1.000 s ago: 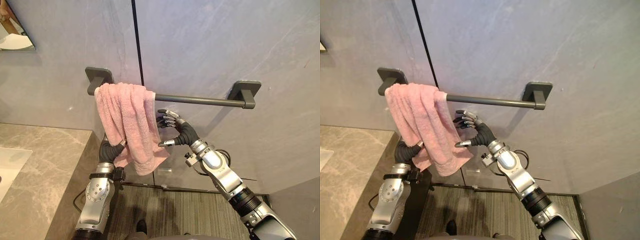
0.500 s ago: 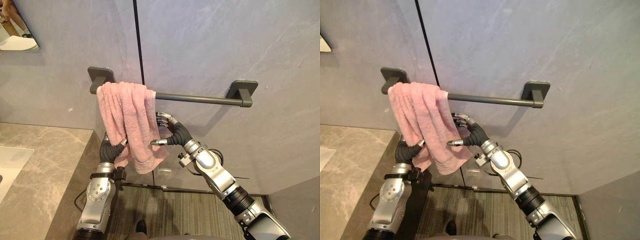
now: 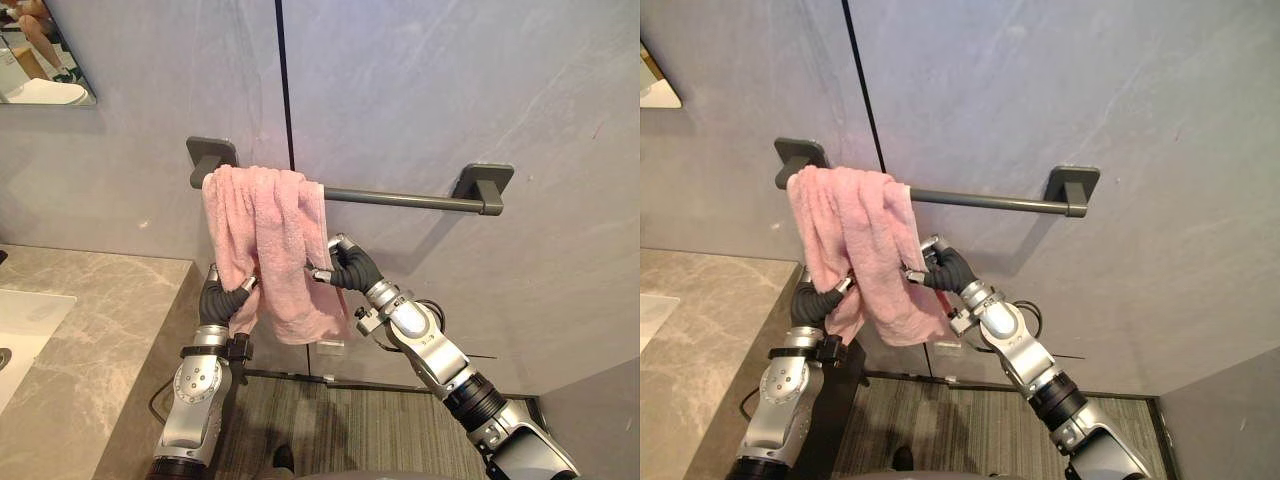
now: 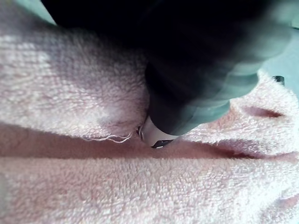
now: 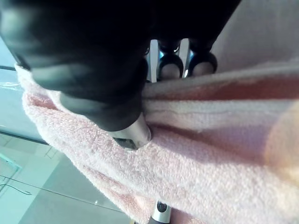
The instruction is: Organize washtable
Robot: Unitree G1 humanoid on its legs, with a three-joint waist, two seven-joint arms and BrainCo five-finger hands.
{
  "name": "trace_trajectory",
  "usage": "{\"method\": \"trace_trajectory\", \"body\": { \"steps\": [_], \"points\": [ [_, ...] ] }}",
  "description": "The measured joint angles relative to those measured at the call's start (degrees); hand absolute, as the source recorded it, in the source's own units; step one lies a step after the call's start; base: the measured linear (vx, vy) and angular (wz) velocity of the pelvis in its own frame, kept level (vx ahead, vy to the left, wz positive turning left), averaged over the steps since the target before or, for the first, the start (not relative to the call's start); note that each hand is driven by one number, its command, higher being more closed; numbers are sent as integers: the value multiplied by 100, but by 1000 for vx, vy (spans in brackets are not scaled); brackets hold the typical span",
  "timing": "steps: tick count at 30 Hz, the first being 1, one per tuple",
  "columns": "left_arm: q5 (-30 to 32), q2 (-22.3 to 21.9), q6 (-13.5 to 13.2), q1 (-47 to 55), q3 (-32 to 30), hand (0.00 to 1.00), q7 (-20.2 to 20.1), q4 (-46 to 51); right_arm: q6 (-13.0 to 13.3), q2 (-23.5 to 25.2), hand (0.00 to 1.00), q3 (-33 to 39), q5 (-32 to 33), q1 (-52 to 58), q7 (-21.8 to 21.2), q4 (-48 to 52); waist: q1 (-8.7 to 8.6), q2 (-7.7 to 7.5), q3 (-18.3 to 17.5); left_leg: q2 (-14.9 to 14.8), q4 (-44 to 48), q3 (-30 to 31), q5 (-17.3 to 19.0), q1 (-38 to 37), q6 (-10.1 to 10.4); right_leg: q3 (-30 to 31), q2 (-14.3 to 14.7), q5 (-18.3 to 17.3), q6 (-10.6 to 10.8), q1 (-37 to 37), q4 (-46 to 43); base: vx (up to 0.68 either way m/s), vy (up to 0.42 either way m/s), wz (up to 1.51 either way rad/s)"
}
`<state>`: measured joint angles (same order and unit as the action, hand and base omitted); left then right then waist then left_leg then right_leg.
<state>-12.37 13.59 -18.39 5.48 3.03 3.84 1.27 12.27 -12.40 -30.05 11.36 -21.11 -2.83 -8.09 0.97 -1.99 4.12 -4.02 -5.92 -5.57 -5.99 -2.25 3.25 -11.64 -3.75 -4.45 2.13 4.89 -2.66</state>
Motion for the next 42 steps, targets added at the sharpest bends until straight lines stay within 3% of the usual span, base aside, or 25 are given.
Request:
{"method": "trace_trajectory", "body": {
  "steps": [14,29,42],
  "points": [
    [-47,8,6,-2,81,100,3,-7,-7,-74,100,146,2,18,-2,2,-8,-10,-15,-13,22,23,-8,19,6,-18,23,31,-7,52,57,-4,0,0],
    [-46,-68,10,153,-583,100,8,363,91,-290,100,1730,164,1050,-84,1240,-35,-5,-12,-13,15,-91,13,-30,12,72,28,83,1,75,193,-12,-1,-3],
    [-50,-242,-32,223,-594,100,-154,614,127,-242,100,2111,418,1474,-133,1468,-84,-6,-11,-10,28,-112,37,-40,11,95,22,87,8,77,204,0,0,0]
  ]
}}
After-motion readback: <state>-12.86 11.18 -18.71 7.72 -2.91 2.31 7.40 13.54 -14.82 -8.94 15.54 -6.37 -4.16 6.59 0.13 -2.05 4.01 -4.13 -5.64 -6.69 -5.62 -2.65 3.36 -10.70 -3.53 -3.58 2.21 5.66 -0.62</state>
